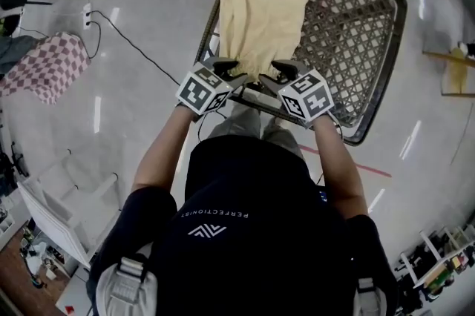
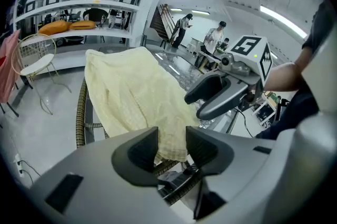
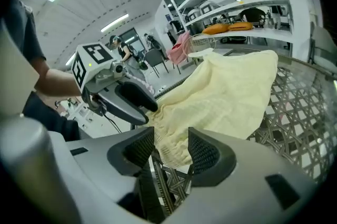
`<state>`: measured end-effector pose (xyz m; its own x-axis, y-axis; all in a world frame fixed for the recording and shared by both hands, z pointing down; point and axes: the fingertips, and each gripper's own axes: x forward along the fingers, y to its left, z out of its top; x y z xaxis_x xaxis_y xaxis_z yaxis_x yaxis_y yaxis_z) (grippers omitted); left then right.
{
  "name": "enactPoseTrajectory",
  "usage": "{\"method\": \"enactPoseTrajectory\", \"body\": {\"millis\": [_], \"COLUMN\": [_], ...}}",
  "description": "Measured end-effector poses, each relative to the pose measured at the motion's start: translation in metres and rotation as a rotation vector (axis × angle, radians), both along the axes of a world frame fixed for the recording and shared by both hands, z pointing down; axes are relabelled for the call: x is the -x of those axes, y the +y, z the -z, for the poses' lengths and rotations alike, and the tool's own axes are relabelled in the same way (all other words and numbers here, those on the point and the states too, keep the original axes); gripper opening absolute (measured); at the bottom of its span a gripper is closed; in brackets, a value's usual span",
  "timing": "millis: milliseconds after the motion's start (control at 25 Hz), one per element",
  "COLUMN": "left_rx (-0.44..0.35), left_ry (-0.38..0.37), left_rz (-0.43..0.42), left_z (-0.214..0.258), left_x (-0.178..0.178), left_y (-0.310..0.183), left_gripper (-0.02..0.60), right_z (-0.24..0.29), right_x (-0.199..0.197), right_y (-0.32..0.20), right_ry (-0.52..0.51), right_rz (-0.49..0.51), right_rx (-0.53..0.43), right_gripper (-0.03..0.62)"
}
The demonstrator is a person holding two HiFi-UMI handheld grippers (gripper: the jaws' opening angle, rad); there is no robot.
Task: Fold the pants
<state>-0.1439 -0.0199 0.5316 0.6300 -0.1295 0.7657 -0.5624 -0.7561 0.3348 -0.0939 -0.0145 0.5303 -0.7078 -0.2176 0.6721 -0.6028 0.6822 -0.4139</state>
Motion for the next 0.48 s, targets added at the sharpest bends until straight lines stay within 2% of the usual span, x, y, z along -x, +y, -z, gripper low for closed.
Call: {"method": "enactPoseTrajectory", "body": {"millis": [240,360,480], "left_rx": [0.024,0.032,0.031], "left_ry": [-0.018,-0.027,-0.035], "left_rz": [-0.044,-0.073,-0.087], "left_z": [-0.007,-0.013,-0.021], "left_x": [0.005,0.008,0.016], "left_y": [0.002,0.005,0.004], "left_gripper": [0.207,0.237,0.241], "right_z": [-0.016,-0.024,-0.03], "right_x": [0.002,0.003,0.008], "right_y": [0.008,0.01,0.01], "right_ry": [0.097,0.13,0.145], "right_rz": [0.101,0.134,0.153], "right_rx": [-0.008,-0.006,0.005], "right_gripper": [0.195,0.204,0.207]}}
